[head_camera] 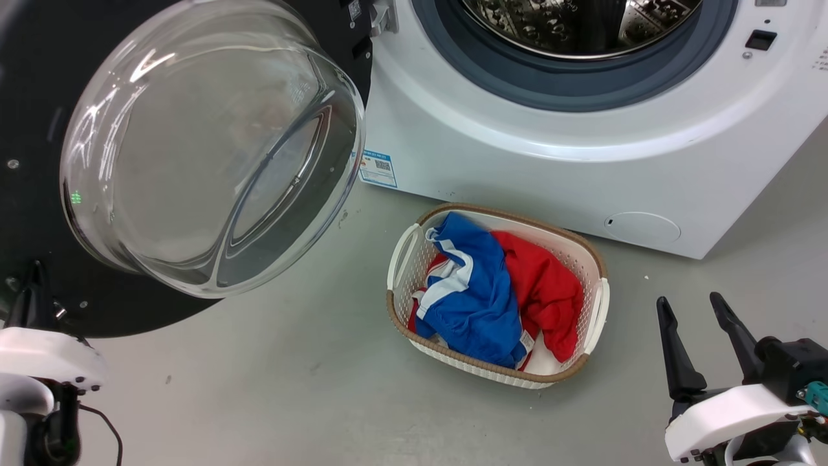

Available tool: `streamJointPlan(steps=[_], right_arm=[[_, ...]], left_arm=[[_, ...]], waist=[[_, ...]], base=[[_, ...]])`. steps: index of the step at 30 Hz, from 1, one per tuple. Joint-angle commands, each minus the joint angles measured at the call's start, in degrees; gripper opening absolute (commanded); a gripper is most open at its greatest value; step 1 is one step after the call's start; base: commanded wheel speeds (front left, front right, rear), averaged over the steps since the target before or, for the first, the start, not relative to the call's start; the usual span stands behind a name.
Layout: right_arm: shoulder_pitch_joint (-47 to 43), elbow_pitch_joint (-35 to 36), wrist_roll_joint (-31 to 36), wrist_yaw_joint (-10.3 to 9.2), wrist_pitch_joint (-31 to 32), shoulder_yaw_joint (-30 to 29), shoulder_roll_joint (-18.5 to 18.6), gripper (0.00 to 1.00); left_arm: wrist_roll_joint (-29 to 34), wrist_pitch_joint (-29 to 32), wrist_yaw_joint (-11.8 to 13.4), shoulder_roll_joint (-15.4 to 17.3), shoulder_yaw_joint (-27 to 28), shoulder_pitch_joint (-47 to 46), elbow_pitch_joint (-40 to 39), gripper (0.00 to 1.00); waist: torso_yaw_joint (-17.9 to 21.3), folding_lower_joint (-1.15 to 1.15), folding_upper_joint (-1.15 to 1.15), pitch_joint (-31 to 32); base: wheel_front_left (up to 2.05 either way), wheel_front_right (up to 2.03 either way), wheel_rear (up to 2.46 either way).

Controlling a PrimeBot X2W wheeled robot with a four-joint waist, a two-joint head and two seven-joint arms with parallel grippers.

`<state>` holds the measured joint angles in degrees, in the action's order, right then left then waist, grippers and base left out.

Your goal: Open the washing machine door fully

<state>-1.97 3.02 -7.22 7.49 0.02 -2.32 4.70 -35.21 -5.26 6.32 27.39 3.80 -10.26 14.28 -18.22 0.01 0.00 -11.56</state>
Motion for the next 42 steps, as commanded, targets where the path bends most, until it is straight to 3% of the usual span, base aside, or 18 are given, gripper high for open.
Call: streamJointPlan(steps=[1, 7, 19, 27, 29, 31, 32, 34, 35, 42], right_arm=[[0.7, 0.0, 0.3, 0.01, 0.0, 0.0, 0.0, 1.0], [-0.6, -0.9, 0.0, 0.01, -0.6, 0.2, -0.6, 1.0], [-3.7, -2.8, -0.8, 0.01, -2.0, 0.5, -1.6, 1.0], [-5.5, -3.1, -1.4, 0.01, -2.4, 0.1, -1.8, 1.0], [-5.8, -3.1, -1.8, 0.01, -2.4, 0.2, -1.9, 1.0], [-6.2, -2.9, -1.9, 0.01, -2.2, 0.3, -1.9, 1.0], [-6.2, -2.8, -1.8, 0.01, -2.1, 0.2, -1.9, 1.0], [-6.3, -2.4, -1.7, 0.01, -2.2, 0.1, -1.8, 1.0], [-6.2, -2.3, -1.7, 0.01, -2.1, 0.2, -1.8, 1.0], [-5.6, -1.5, -1.3, 0.01, -1.4, 0.7, -1.8, 1.0]], left_arm=[[0.2, -0.3, 0.4, 0.0, 0.1, -0.1, 0.1, 0.0], [1.9, -0.8, 1.5, -1.4, -2.0, 3.5, -2.3, 0.0], [5.2, 0.9, 5.8, -5.6, -7.6, 16.5, -13.6, 0.0], [6.2, 2.5, 7.2, -7.5, -11.3, 23.0, -20.7, 0.0], [6.6, 2.9, 7.3, -7.2, -11.6, 22.8, -21.9, 0.33], [7.0, 3.3, 7.0, -6.9, -12.2, 22.3, -22.4, 0.44], [7.4, 3.4, 7.0, -6.7, -12.6, 21.9, -22.7, 0.7], [8.2, 3.5, 7.0, -6.8, -13.5, 21.1, -23.1, 0.95], [8.8, 3.5, 7.1, -6.8, -14.0, 20.9, -23.2, 1.0], [11.2, 3.0, 5.8, -7.2, -17.4, 17.5, -22.0, 1.0]], waist=[[0.0, -0.01, 0.0, 0.2], [-0.1, -0.01, 0.0, 2.8], [-0.4, -0.01, 0.0, 10.5], [-0.2, -0.01, 0.0, 13.3], [-0.1, -0.01, 0.0, 13.8], [0.3, -0.01, 0.0, 14.2], [0.6, -0.01, 0.0, 14.4], [1.4, -0.01, 0.0, 14.8], [2.0, -0.01, 0.0, 15.0], [7.8, -0.01, 0.0, 15.5]], base=[[0.0, 0.0, 0.0], [0.0, 0.0, 0.0], [0.0, 0.0, 0.0], [0.0, 0.0, 0.0], [0.0, 0.0, 0.0], [0.0, 0.0, 0.0], [0.0, 0.0, 0.0], [0.0, 0.0, 0.0], [0.0, 0.0, 0.0], [0.0, 0.0, 0.0]])
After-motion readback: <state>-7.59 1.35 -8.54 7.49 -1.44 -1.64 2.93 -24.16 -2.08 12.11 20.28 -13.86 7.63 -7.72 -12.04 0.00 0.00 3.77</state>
